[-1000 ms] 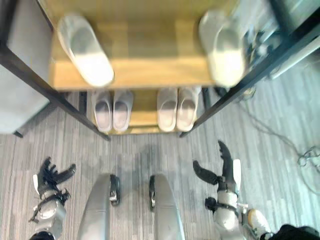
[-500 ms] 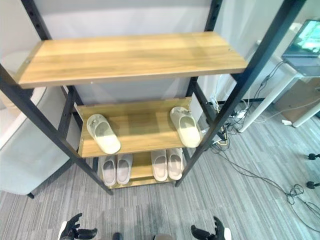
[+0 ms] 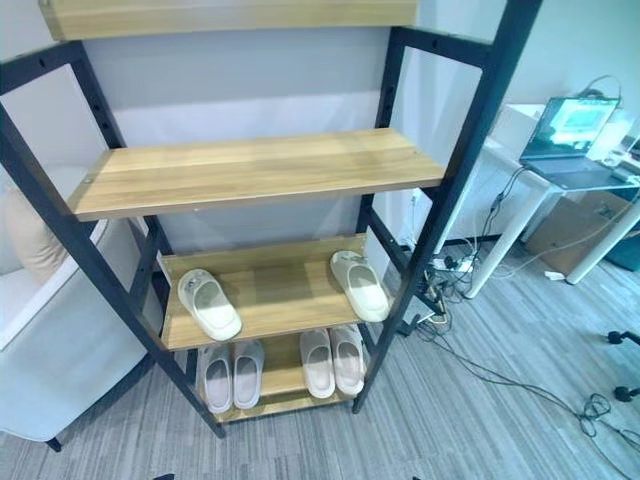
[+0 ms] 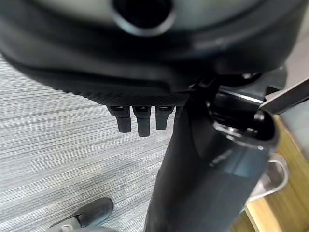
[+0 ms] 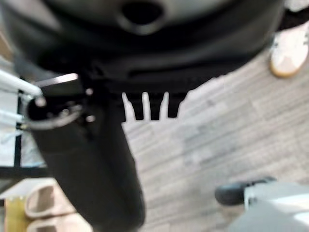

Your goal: Arrange the slippers neatly on the shoe rack.

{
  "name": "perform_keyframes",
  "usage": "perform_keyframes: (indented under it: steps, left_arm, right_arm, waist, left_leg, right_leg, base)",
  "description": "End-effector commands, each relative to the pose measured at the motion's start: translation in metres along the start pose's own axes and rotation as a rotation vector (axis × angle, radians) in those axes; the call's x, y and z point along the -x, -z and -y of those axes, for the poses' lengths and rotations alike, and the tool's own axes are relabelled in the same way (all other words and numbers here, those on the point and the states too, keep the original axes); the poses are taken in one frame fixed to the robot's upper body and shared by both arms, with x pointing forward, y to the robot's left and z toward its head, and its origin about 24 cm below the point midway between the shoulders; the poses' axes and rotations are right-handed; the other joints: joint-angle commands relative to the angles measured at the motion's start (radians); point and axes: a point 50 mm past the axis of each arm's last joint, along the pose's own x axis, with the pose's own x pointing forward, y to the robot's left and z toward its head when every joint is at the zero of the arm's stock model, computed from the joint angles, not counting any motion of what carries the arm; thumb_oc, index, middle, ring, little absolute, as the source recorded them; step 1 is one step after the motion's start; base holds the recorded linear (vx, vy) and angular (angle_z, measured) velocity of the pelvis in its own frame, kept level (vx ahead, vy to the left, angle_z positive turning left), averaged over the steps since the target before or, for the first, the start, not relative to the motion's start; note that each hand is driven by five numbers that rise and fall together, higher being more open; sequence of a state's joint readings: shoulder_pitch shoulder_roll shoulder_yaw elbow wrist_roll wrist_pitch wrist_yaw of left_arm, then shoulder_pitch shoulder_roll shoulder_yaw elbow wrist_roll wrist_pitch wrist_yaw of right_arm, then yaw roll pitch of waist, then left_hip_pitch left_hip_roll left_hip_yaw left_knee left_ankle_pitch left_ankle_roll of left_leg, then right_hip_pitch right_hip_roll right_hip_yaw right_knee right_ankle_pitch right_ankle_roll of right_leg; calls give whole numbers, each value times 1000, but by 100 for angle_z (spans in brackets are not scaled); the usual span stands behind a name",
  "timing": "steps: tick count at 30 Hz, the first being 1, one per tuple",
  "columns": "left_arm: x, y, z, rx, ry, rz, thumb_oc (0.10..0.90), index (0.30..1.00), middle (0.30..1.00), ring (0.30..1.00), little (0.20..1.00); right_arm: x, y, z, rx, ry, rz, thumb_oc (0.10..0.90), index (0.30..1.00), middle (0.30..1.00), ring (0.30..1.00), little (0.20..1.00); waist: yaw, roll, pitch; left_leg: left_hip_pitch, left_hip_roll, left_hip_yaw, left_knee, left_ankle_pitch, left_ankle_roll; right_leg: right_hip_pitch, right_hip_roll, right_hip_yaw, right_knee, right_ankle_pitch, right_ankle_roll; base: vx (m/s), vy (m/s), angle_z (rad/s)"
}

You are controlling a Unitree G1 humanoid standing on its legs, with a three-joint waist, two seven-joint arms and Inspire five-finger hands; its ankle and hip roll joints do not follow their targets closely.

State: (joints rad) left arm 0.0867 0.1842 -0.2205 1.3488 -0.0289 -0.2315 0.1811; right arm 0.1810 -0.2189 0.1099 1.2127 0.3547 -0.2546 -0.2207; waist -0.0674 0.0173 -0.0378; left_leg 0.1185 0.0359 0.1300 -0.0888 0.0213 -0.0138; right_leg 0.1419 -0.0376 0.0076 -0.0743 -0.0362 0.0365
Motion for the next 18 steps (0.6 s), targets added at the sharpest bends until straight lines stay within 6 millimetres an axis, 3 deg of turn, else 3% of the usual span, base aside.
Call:
perform_keyframes:
  steps: [1,12,15,17,18]
  left_arm:
    - [-7,-31,-2,-9,0,107,800,900,900,900,900]
    - [-8,-69,7,-60,33,249,800,900,900,900,900]
    - [-7,-92,11,-71,45,340,800,900,900,900,900]
    - [-6,-102,12,-43,51,381,800,900,900,900,900]
    - [-2,-118,18,-52,83,457,800,900,900,900,900]
  right_arm:
    - [-4,-12,3,41,15,46,800,900,900,900,900]
    - [-7,-21,2,143,10,78,800,900,900,900,900]
    - [-8,-23,7,175,29,80,800,900,900,900,900]
    - [-10,-27,10,168,42,89,800,900,900,900,900]
    - [-12,-32,17,150,68,96,800,900,900,900,900]
  waist:
    - [12,-27,19]
    - [11,-9,71]
    - [25,-22,111]
    - [29,-28,126]
    - [33,-30,132]
  left_leg:
    - [12,-24,-35,2,-66,-10]
    - [-3,10,-51,2,-27,-30]
    - [-92,50,-72,129,-26,-50]
    - [-122,38,-88,175,-33,-46]
    - [-140,-5,-113,197,-53,-35]
  right_leg:
    - [-27,-18,-20,4,-12,74]
    - [-42,11,-40,46,-51,46]
    - [-52,24,-40,51,-58,28]
    - [-57,21,-41,59,-56,26]
    - [-62,19,-45,56,-49,25]
  base:
    - [0,0,0]
    - [-63,-98,2]
    - [-148,-229,19]
    - [-61,-92,9]
    - [-9,-51,-2]
